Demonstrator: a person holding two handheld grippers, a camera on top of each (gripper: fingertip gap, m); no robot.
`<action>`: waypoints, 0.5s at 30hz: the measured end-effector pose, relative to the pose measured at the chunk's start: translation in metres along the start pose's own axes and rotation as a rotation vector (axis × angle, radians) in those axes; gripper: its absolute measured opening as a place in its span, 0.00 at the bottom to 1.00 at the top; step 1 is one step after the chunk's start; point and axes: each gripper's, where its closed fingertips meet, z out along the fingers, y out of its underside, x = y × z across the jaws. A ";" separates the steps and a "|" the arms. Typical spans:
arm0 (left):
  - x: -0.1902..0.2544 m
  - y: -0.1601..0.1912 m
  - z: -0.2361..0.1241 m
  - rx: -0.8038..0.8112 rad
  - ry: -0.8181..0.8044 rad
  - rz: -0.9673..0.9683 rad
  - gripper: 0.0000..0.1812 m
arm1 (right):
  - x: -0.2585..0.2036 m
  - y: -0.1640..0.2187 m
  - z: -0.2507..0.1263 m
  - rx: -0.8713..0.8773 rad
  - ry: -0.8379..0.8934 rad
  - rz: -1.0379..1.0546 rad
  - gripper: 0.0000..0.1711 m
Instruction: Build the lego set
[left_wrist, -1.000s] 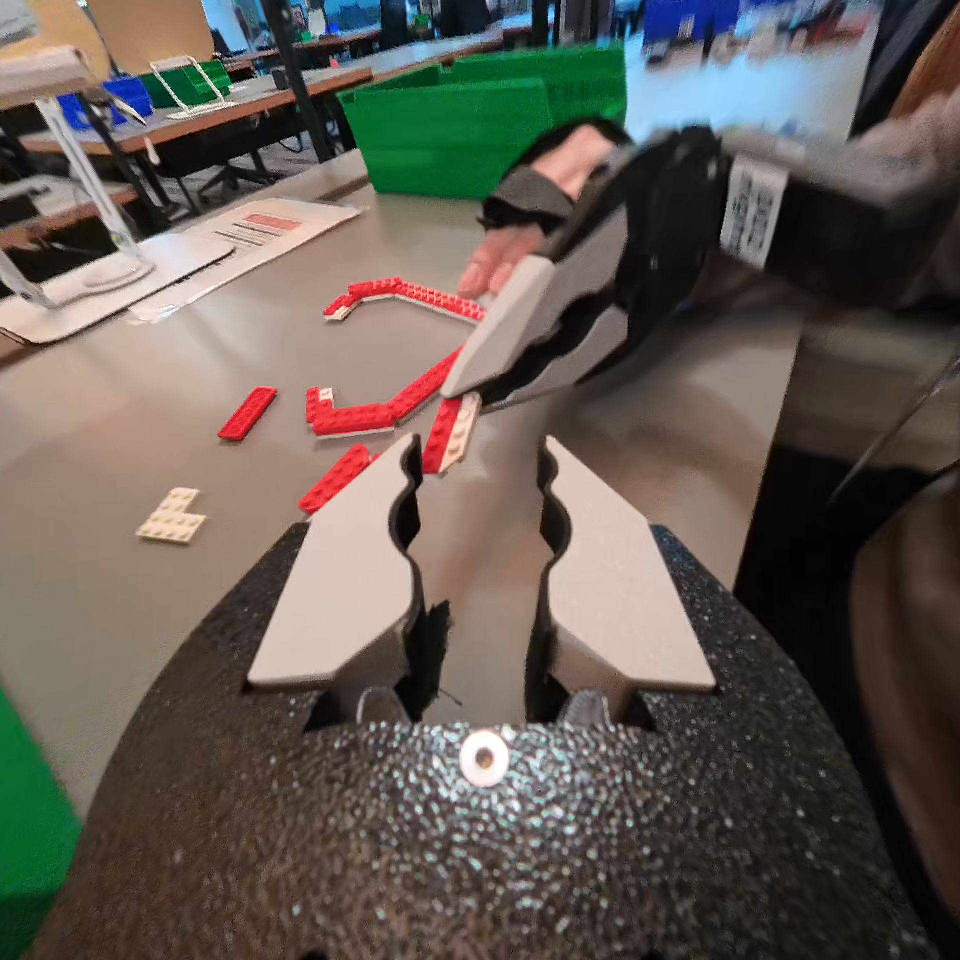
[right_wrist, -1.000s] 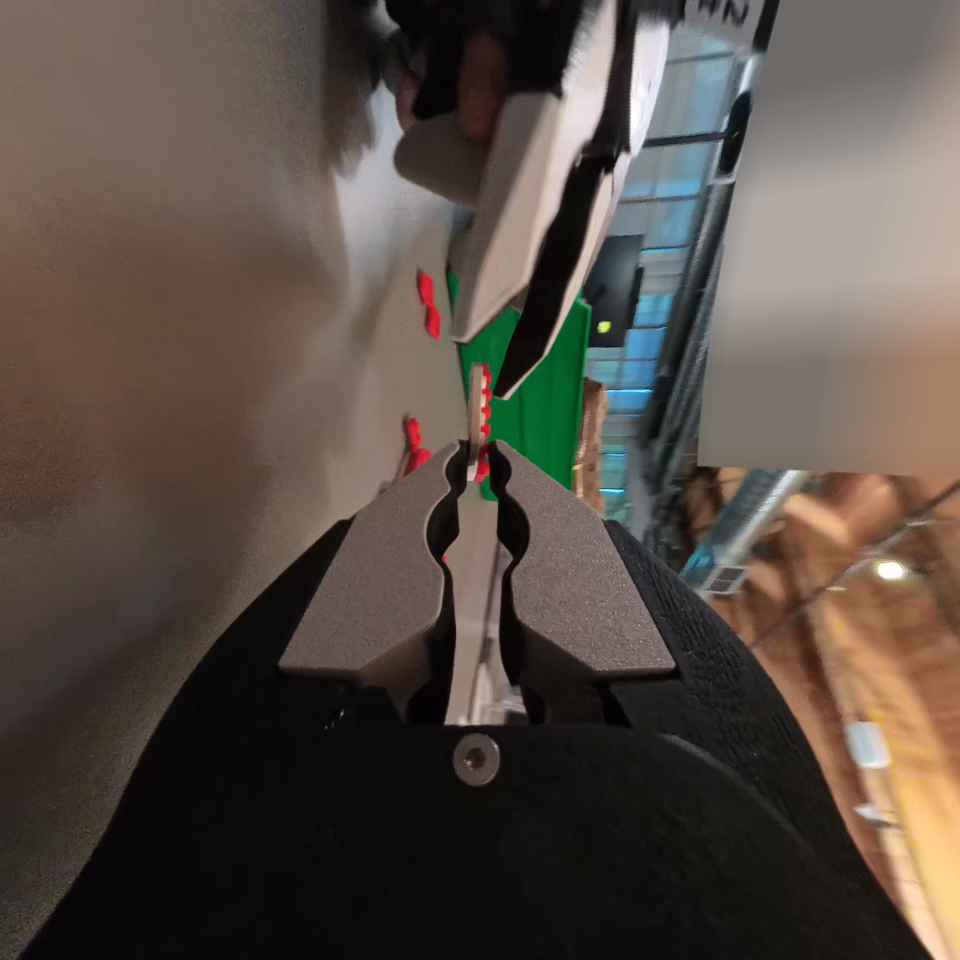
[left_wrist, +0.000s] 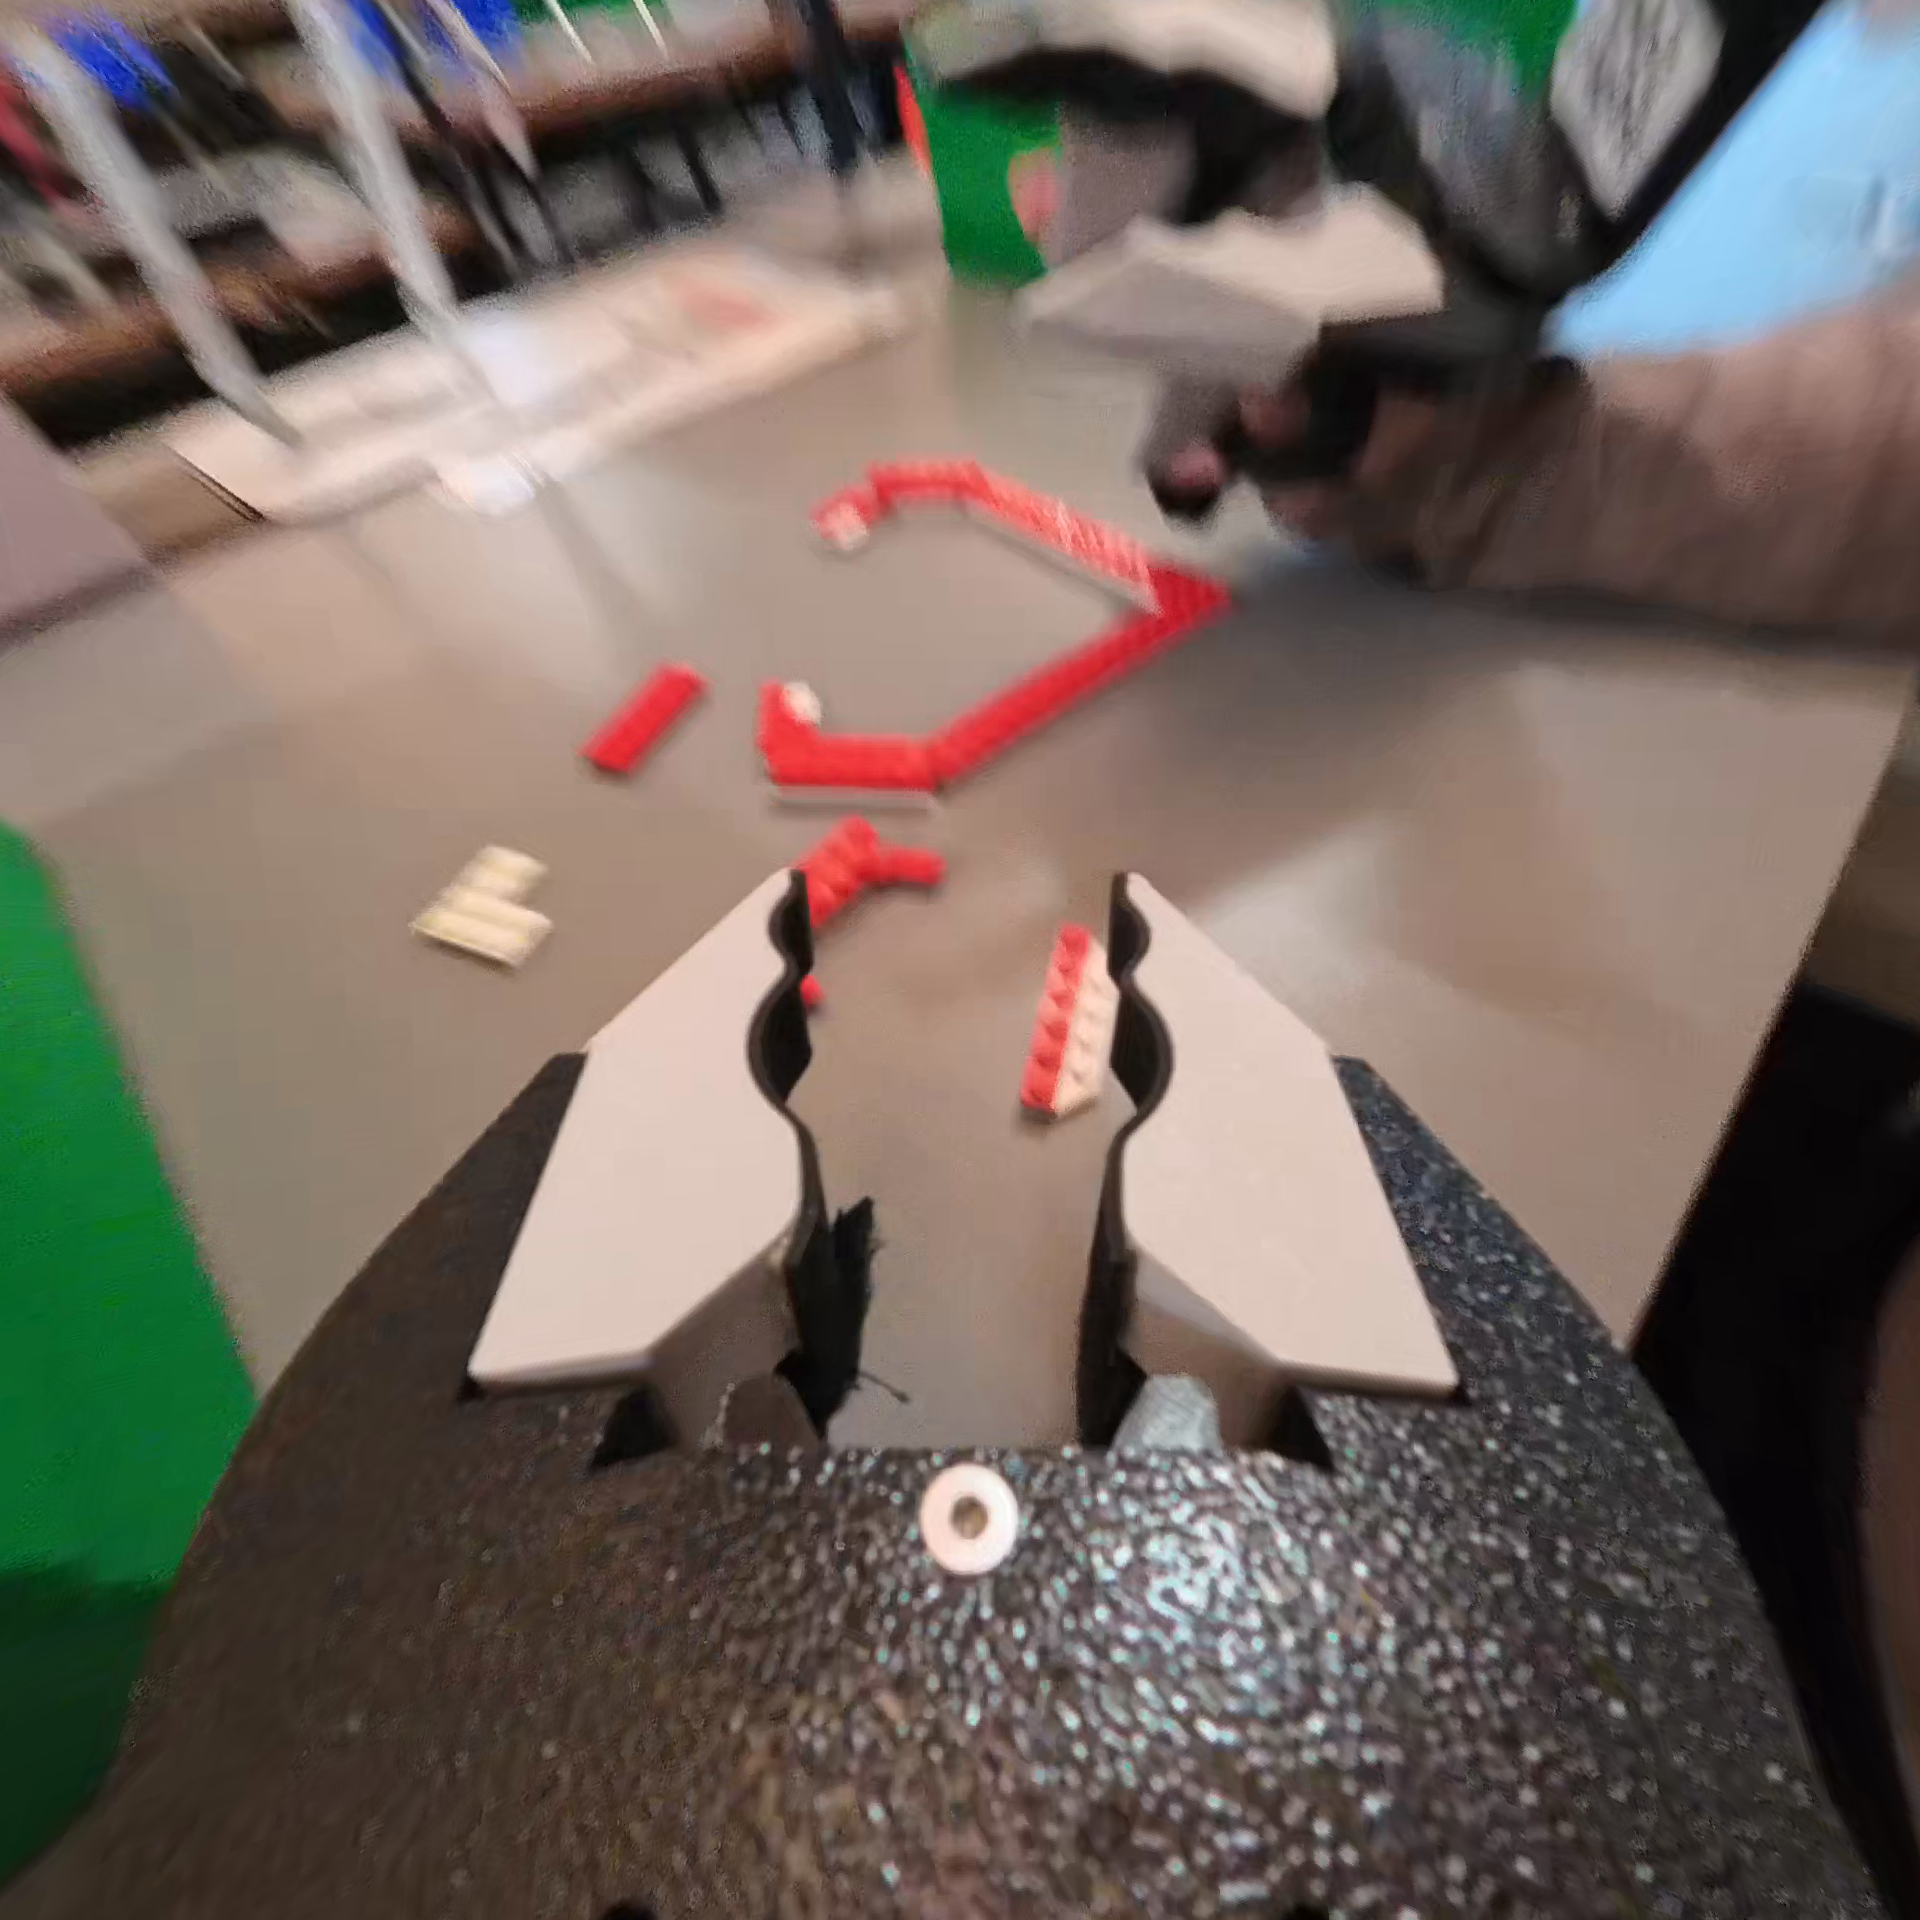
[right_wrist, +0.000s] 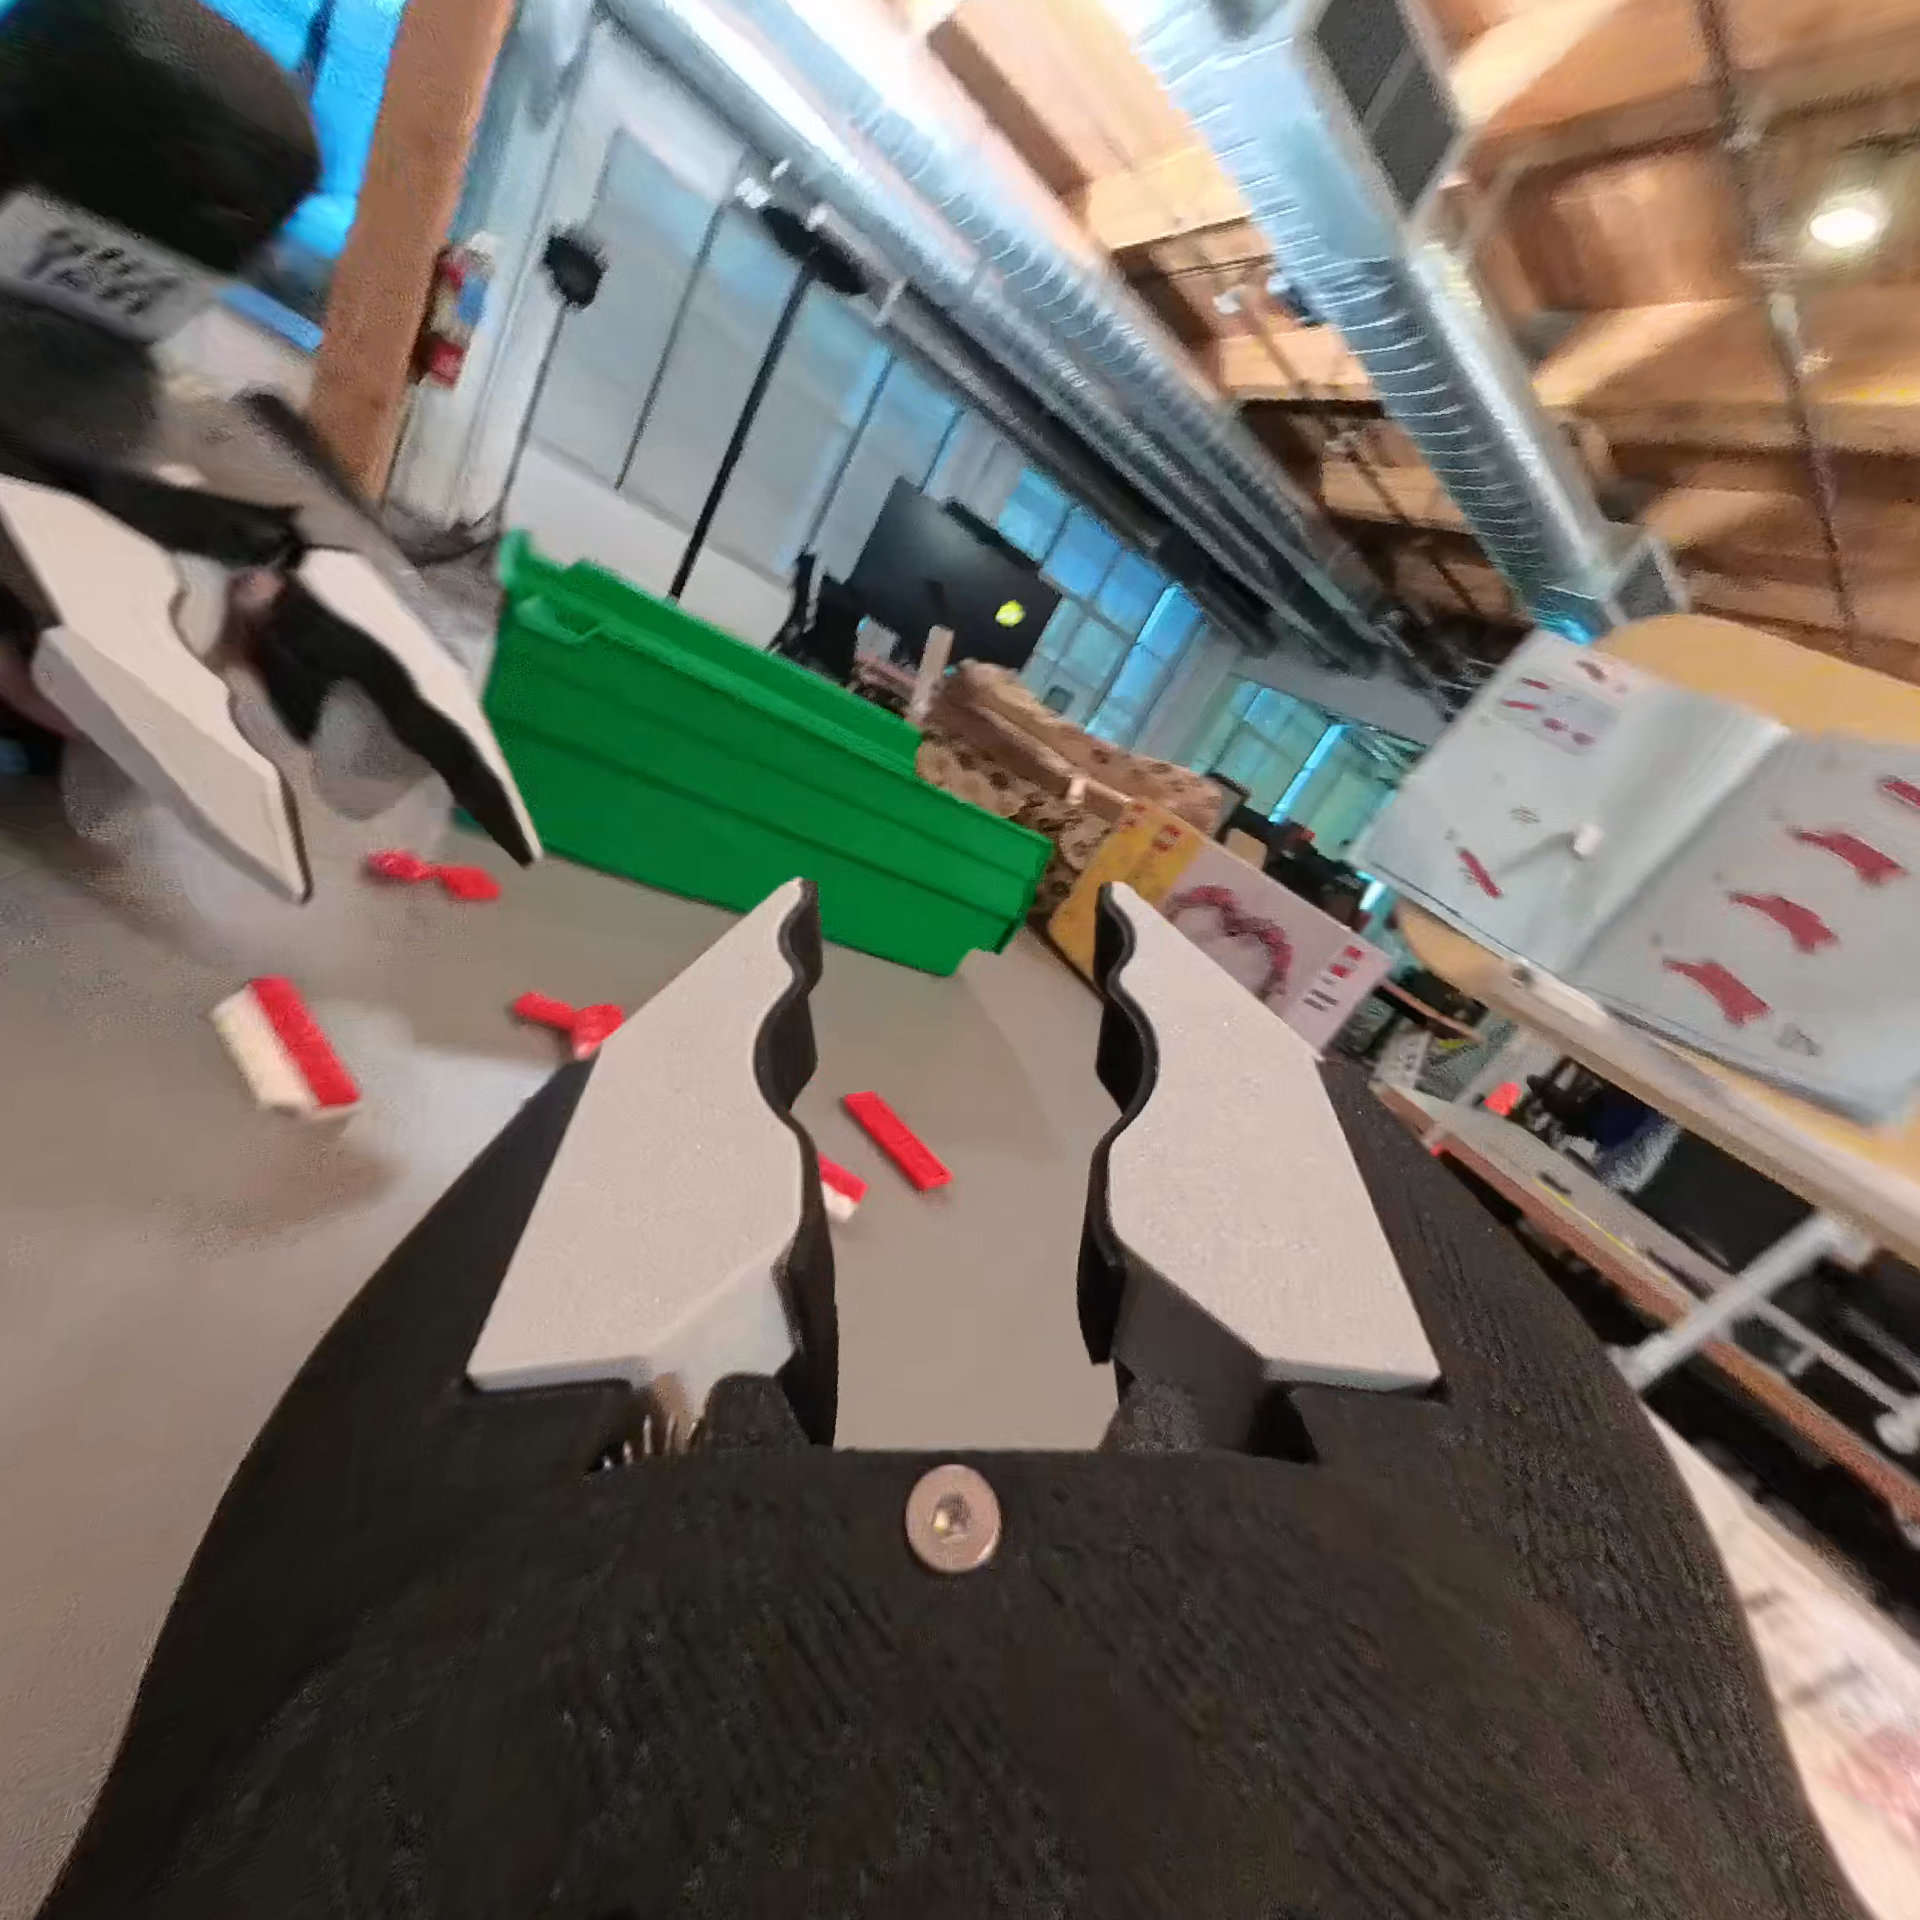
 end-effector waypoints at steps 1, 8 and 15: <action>-0.010 -0.017 -0.008 0.126 -0.063 -0.011 0.30 | 0.012 -0.001 -0.003 0.017 0.045 0.033 0.29; -0.037 -0.062 -0.055 0.540 -0.342 0.152 0.27 | 0.092 0.019 -0.036 -0.036 0.460 0.068 0.19; -0.044 -0.069 -0.071 0.636 -0.445 0.194 0.27 | 0.120 0.049 -0.061 -0.219 0.629 -0.027 0.14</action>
